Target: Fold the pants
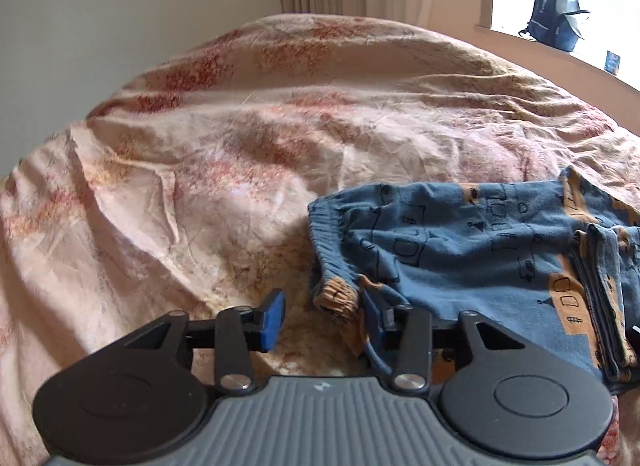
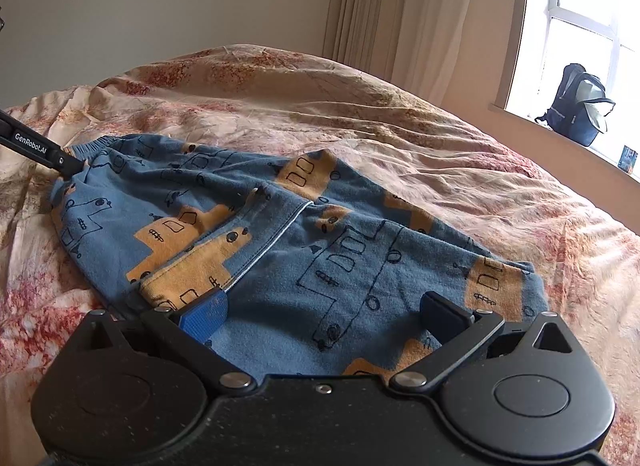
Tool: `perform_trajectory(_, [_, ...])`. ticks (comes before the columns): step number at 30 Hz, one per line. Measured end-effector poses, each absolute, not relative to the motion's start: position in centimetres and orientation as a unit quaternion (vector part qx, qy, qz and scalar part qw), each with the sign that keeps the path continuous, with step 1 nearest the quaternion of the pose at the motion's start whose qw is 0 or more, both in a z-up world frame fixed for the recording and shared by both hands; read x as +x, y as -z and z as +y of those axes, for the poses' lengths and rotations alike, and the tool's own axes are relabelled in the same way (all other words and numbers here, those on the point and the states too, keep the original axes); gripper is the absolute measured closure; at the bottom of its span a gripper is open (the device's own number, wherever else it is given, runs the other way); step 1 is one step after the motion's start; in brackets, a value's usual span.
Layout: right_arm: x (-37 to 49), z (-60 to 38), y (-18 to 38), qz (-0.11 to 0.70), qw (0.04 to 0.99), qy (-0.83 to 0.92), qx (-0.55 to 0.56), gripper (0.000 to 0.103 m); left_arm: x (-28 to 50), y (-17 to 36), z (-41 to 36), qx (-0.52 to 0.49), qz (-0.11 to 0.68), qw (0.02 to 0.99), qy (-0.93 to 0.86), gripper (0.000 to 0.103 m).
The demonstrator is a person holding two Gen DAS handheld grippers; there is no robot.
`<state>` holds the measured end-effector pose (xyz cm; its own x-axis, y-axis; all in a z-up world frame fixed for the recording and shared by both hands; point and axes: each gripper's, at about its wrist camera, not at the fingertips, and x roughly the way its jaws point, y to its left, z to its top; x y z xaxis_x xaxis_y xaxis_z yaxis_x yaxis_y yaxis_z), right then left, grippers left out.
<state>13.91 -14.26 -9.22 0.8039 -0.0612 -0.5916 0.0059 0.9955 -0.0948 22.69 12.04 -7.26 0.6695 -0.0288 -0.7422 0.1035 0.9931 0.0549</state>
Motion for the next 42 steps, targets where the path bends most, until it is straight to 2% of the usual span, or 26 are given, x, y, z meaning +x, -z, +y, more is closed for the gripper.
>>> perform_trajectory(4, [13.9,-14.3,9.3,0.31,0.949,0.015,-0.046,0.001,24.0,8.3,15.0,-0.067,0.431,0.898,0.056,0.038])
perform_trajectory(6, [13.8,-14.3,9.3,0.309,0.95,0.014,-0.047,0.001,24.5,8.7,16.3,-0.117,0.433,0.891,0.066,0.038])
perform_trajectory(7, [13.8,-14.3,9.3,0.308,0.95,0.014,-0.045,0.001,24.6,8.9,16.8,-0.132,0.434,0.889,0.069,0.041])
perform_trajectory(10, [13.8,-14.4,9.3,0.306,0.951,0.013,-0.041,0.001,24.7,8.8,17.4,-0.164,0.439,0.879,0.088,0.065])
perform_trajectory(14, [13.8,-14.5,9.5,0.305,0.951,0.012,-0.04,0.001,24.6,8.4,16.7,-0.144,0.441,0.882,0.083,0.077])
perform_trajectory(20, [13.7,-14.5,9.6,0.303,0.952,0.011,-0.041,0.001,24.1,7.0,14.4,-0.099,0.437,0.893,0.05,0.086])
perform_trajectory(32, [13.7,-14.4,9.3,0.302,0.952,0.016,-0.047,0.001,22.8,5.5,12.2,-0.037,0.406,0.912,0.037,0.088])
perform_trajectory(36, [13.9,-14.4,9.0,0.302,0.952,0.015,-0.046,0.001,21.9,4.7,11.0,-0.009,0.384,0.922,0.042,0.089])
perform_trajectory(42, [13.9,-15.5,7.5,0.313,0.948,-0.018,-0.052,0.001,19.1,0.7,7.5,0.034,0.318,0.943,0.097,0.089])
